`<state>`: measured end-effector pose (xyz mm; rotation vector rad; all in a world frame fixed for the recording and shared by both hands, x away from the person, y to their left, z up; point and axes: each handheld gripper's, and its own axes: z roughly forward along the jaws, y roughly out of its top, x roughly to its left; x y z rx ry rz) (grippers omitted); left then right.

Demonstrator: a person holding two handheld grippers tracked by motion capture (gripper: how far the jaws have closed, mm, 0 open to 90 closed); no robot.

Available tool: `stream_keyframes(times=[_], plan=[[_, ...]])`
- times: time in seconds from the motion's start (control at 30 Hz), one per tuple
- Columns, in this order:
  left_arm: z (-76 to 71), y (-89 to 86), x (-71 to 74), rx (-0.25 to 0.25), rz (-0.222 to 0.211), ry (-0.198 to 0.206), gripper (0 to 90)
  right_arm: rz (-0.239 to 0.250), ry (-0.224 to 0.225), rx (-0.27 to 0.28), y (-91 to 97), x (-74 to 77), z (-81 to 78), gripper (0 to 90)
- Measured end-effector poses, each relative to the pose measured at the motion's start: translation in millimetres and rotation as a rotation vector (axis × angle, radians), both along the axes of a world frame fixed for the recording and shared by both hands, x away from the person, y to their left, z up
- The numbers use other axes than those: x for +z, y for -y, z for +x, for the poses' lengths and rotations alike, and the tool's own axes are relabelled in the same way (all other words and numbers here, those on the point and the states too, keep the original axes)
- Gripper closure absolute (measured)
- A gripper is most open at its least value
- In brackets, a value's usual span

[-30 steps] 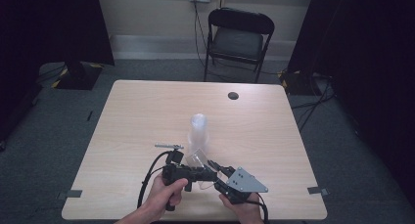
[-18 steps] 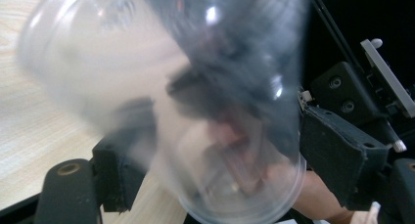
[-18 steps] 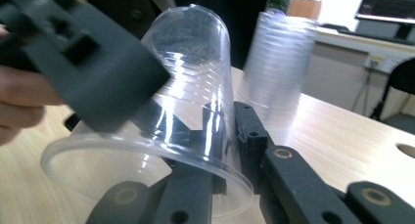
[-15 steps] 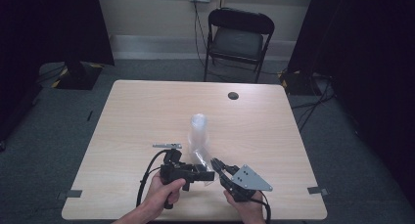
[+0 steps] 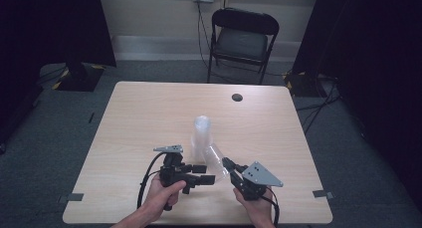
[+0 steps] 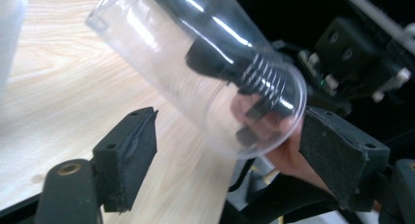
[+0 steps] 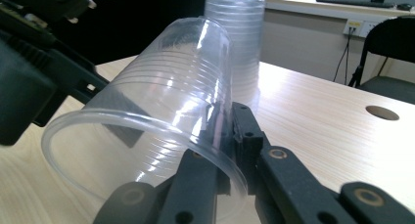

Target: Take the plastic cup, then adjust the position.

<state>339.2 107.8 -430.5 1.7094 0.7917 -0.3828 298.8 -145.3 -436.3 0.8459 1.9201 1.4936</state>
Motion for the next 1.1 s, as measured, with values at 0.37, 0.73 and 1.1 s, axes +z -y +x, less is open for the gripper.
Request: stream_keyframes(times=[0.37, 0.73, 1.1], plan=[[1.9, -13.9, -1.3, 0.099, 0.146, 0.171, 24.3, -0.026, -0.153, -0.013, 11.4, 4.8, 13.2, 88.0], [-4.1, -12.5, 2.2, 0.101, 0.318, 0.384, 22.3, 0.001, -0.359, 0.056, 22.7, 4.5, 24.2, 88.4], [-10.1, -4.9, 1.2, 0.062, 0.38, 0.449, 22.0, -0.056, -0.488, 0.159, 20.4, 0.7, 28.3, 89.1]])
